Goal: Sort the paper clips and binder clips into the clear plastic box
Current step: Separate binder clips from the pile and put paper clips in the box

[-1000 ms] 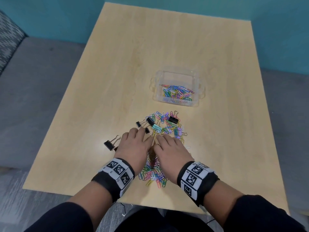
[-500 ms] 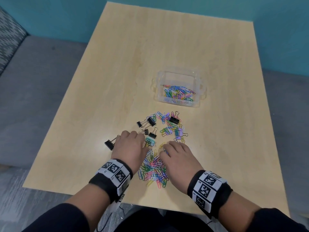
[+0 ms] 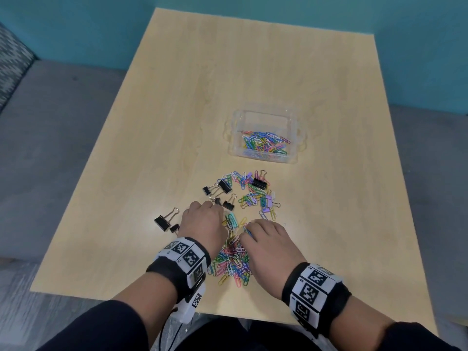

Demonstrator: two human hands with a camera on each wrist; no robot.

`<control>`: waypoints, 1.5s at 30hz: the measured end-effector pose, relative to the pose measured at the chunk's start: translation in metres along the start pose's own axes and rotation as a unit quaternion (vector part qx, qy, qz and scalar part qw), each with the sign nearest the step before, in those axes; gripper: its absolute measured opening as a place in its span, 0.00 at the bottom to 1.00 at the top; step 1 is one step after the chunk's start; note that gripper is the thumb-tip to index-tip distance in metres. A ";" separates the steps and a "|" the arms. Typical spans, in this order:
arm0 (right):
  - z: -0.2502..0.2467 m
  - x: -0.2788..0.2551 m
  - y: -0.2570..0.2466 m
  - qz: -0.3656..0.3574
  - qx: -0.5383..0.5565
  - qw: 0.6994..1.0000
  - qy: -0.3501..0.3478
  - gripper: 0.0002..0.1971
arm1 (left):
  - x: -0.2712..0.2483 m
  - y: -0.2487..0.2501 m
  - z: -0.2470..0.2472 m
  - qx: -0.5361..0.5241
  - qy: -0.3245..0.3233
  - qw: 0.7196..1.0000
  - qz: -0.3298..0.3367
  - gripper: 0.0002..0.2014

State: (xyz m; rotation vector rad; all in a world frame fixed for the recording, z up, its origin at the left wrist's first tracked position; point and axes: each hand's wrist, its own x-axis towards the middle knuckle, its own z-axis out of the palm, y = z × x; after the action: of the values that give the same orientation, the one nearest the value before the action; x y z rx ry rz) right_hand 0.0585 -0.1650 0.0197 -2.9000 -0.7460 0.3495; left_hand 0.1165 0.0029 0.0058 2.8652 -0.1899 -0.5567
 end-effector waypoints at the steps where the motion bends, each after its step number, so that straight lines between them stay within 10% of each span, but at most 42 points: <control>1: 0.000 -0.001 0.001 0.000 0.002 1.000 0.000 0.17 | 0.000 0.001 -0.001 -0.013 0.010 1.000 0.002 0.07; 13: 0.002 -0.010 0.002 0.012 0.022 1.000 -0.008 0.15 | 0.011 0.027 0.004 0.062 0.008 0.996 0.063 0.17; 29: -0.003 -0.017 0.012 0.040 0.043 0.998 -0.005 0.13 | -0.012 0.018 -0.003 -0.373 0.061 0.923 -0.067 0.14; 45: -0.011 -0.007 -0.002 0.040 0.069 0.997 -0.010 0.22 | -0.023 0.011 -0.015 -0.737 -0.005 0.650 -0.184 0.07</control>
State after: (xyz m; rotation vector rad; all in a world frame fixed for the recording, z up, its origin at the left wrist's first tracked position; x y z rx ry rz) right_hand 0.0539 -0.1675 0.0321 -2.8048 -0.5848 0.4207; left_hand 0.1003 -0.0015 0.0299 1.2320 0.6029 -0.4275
